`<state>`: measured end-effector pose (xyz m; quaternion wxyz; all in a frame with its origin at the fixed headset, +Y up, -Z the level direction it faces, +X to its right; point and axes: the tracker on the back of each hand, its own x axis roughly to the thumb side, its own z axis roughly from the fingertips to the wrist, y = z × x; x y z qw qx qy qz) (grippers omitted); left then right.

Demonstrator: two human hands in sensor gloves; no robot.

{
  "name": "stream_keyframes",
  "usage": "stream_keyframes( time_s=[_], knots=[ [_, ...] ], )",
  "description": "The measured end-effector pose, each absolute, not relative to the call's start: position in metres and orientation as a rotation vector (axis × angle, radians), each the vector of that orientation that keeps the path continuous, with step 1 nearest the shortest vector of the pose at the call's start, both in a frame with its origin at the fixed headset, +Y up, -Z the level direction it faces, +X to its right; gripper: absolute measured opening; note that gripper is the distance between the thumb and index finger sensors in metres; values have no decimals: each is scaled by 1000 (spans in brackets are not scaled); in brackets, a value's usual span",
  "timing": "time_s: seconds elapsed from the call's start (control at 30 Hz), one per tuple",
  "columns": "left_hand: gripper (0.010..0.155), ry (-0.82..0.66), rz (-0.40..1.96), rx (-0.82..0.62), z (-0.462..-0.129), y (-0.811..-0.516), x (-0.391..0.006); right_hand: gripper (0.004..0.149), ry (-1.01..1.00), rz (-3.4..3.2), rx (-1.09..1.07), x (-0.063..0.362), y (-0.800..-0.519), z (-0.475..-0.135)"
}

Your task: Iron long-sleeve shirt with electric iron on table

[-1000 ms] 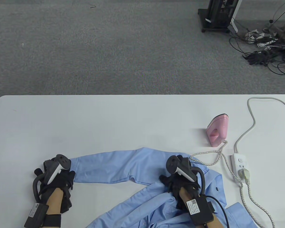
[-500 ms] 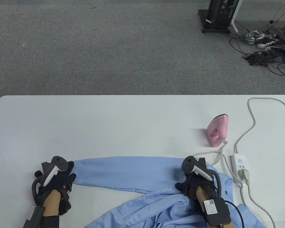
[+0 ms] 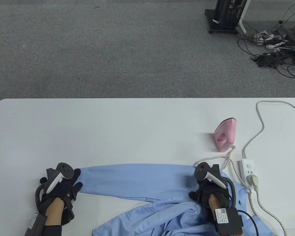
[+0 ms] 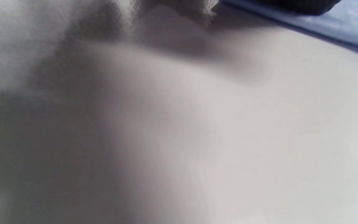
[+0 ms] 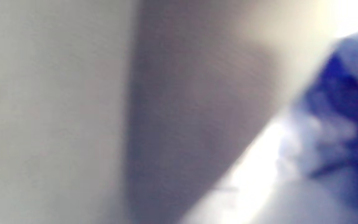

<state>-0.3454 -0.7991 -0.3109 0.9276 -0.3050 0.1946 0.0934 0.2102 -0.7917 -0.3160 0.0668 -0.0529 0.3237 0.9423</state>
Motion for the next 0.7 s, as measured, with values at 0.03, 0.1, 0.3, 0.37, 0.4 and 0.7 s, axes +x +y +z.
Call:
stream_keyframes(
  time_s=[0.03,0.1,0.3,0.37,0.4,0.7],
  knots=[
    [63,397,178,-620,-311,-798,-344,89,973,2857,-160,209,-791,-316],
    [63,398,157,-616,-312,-797,-341,88,971,2911,-166,205,-788,-317],
    [63,402,142,-622,-312,-796,-340,88,957,3008,-107,204,-787,-318],
    [63,400,148,-625,-312,-796,-340,87,925,3039,-23,203,-784,-319],
    [63,401,149,-625,-312,-795,-340,82,917,3033,-30,202,-778,-318],
    [63,410,102,-636,-314,-793,-337,88,-10,2904,-421,246,-681,-331]
  ],
)
